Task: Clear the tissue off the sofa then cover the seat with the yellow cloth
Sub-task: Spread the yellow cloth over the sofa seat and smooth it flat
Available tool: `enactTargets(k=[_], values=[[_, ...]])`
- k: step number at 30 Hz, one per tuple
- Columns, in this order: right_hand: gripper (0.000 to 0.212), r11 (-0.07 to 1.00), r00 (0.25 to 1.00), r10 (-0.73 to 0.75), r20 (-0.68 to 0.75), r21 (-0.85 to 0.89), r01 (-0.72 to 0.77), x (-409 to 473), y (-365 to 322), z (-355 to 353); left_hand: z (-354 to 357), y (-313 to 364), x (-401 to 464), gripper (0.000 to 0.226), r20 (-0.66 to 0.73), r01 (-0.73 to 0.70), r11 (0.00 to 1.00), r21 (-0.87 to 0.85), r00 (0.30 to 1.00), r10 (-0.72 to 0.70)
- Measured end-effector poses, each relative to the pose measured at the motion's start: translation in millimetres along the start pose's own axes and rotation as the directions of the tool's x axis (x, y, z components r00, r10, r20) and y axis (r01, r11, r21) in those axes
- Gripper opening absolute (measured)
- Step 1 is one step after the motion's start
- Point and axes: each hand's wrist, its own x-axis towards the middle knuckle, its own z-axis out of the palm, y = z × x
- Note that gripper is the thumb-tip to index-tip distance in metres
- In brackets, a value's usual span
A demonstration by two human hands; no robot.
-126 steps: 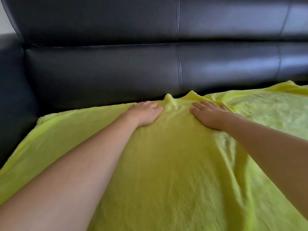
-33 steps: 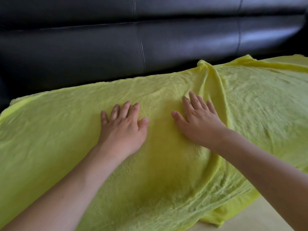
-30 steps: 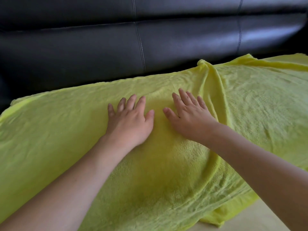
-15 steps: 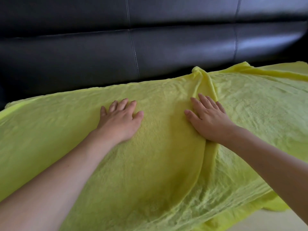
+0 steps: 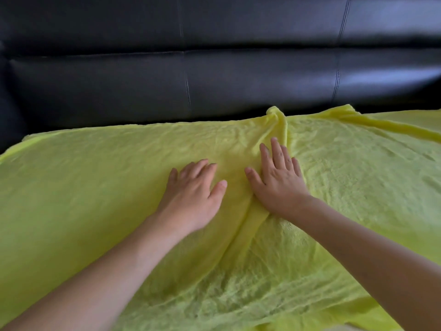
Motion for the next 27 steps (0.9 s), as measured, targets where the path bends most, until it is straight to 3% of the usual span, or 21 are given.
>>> enactTargets(k=[7,14,20,24,27], values=[[0.076,0.998,0.994,-0.061,0.094,0.001,0.061,-18,30,-1,14,5,0,0.06,0.004,0.063,0.992,0.112,0.998,-0.064],[0.08,1.0,0.994,0.029,0.107,-0.006,-0.029,-19,78,-15,13,4,-2,0.059,0.004,0.059,0.991,0.119,0.998,-0.06],[0.083,0.984,0.985,0.12,0.12,-0.148,-0.102,-20,87,-22,15,3,-3,0.061,-0.004,0.051,0.99,0.132,0.999,-0.051],[0.078,0.99,0.996,-0.035,0.078,-0.134,0.046,-23,55,-19,15,3,-2,0.065,0.006,0.055,0.989,0.139,0.998,-0.056],[0.078,0.982,0.979,-0.155,0.136,-0.091,0.168,-27,42,-10,15,2,0,0.068,0.016,0.061,0.986,0.152,0.998,-0.064]])
